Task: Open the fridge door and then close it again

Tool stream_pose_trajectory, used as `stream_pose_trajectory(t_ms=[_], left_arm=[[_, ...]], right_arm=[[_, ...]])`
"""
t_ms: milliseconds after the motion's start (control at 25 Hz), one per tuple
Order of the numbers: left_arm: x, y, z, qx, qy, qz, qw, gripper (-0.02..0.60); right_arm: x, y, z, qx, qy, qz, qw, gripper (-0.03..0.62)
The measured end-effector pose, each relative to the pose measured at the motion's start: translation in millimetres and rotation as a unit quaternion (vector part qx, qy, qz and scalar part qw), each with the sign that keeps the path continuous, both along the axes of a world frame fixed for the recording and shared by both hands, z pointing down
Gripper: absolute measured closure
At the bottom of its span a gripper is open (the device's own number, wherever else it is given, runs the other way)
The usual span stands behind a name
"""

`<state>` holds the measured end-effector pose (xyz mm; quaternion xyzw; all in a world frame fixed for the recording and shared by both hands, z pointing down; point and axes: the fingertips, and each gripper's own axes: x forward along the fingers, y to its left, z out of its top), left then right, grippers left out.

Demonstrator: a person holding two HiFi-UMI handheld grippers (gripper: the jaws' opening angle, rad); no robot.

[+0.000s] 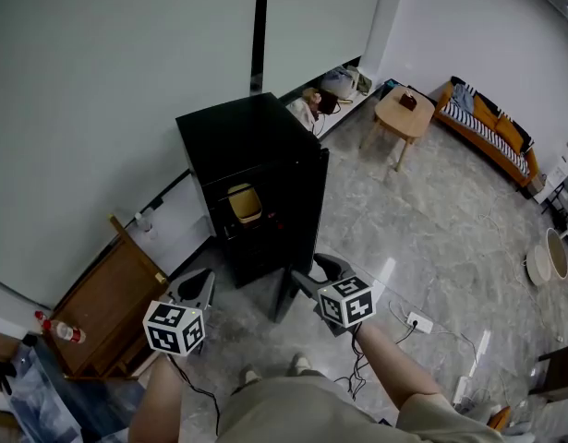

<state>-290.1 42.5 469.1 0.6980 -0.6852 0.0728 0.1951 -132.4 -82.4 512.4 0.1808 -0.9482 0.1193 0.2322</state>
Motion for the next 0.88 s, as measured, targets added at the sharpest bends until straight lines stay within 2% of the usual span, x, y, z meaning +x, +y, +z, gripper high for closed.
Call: stream_pose_trajectory(t_ms=[240,560,880], left_arm=[[-15.5,5.9,2.9,0.002,0.005,-0.011,0.9999,0.572],[-28.9,11.0,8.9,0.0,0.012,-0.019,0.9997,0.572],[-54.6,19.0,12.3,-0.002,0.012,-0.039,0.9992,0.572]], right_arm=[[-24.6,5.6,0.9,0.001,-0.005,0.013,1.0,0.349],[-58.9,8.2,2.6,0.028,0.007,0.019,0.999,0.35],[-107.4,5.0,5.9,0.023,0.006,0.039,0.999,0.349]])
